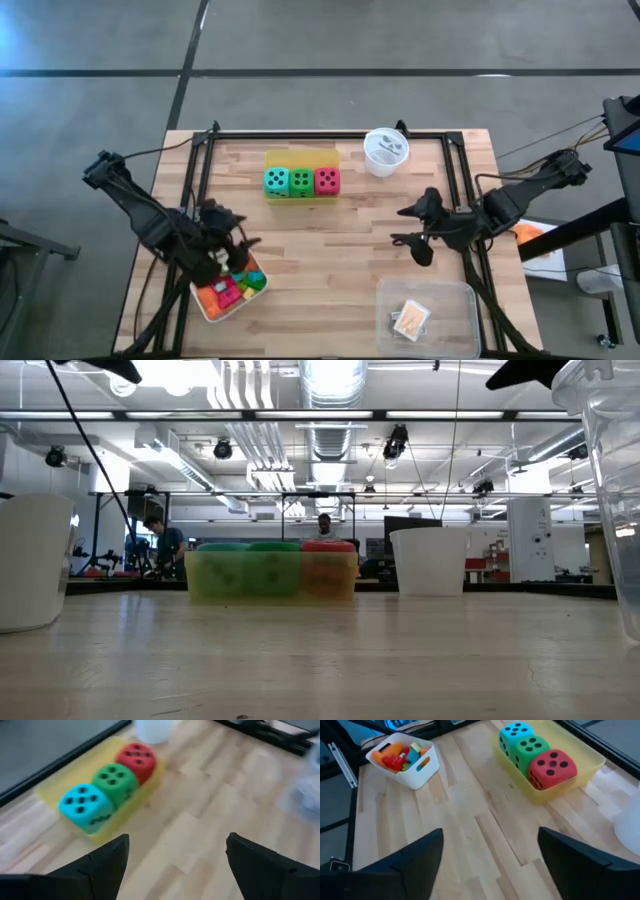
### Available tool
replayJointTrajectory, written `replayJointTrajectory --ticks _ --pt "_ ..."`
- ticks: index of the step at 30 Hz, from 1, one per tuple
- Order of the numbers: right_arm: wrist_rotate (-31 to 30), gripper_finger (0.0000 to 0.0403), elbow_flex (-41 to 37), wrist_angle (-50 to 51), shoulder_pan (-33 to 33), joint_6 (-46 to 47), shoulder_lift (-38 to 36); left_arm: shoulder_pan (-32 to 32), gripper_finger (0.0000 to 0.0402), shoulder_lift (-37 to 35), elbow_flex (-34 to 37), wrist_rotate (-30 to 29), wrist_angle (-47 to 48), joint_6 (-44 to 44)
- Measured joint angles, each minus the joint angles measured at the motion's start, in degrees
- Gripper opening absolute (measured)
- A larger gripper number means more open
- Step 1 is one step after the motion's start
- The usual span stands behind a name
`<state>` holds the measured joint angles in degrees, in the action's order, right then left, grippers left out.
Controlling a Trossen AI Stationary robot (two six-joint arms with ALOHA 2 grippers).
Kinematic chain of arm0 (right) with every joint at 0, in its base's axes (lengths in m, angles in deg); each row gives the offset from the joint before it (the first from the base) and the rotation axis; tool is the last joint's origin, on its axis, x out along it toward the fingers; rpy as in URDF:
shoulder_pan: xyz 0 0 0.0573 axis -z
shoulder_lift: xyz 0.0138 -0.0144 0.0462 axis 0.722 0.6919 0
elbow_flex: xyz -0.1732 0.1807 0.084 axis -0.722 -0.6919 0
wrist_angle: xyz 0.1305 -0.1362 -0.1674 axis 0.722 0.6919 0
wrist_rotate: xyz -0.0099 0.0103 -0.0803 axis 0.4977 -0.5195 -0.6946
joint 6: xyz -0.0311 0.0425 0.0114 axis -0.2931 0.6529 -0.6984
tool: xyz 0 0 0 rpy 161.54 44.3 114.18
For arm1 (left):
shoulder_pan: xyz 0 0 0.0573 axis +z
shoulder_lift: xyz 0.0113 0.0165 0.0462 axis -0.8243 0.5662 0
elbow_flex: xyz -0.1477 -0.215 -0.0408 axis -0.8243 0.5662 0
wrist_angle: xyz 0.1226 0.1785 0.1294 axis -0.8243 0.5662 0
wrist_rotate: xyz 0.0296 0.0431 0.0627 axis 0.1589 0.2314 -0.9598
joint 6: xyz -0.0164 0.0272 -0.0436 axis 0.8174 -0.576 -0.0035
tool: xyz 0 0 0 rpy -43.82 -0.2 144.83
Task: Pick & Place Toys
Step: Return to Home Position
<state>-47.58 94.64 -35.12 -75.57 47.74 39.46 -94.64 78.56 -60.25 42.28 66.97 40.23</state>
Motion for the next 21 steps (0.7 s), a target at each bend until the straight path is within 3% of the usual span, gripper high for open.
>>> replayJointTrajectory --ticks 5,8,11,16,18,21 --pt "-1.29 0.0241 0.00 0.03 0.00 -0.62 -2.40 4.46 0.0305 -7.13 6.59 -1.51 -1.89 2.34" --pt "-3.14 0.0184 0.00 -0.64 0.00 -2.73 -3.96 7.44 0.0273 -12.61 12.07 -1.77 -7.93 -4.59" --pt "-4.06 0.0124 -0.06 -1.95 0.01 -5.17 -5.61 9.42 0.0214 -17.71 17.91 -0.93 -18.73 -17.39" --pt "-3.84 0.0028 -1.29 -5.62 -0.02 -10.79 -7.87 10.29 0.0077 -25.03 25.97 1.61 -36.61 -40.04" --pt "-3.49 0.0016 -2.95 -8.09 -0.02 -12.42 -8.90 10.33 0.0027 -27.76 27.99 1.83 -39.60 -43.75" --pt "-0.20 0.0015 -6.25 -11.91 0.00 -15.34 -10.78 10.35 0.0011 -31.64 30.44 3.61 -39.89 -44.63"
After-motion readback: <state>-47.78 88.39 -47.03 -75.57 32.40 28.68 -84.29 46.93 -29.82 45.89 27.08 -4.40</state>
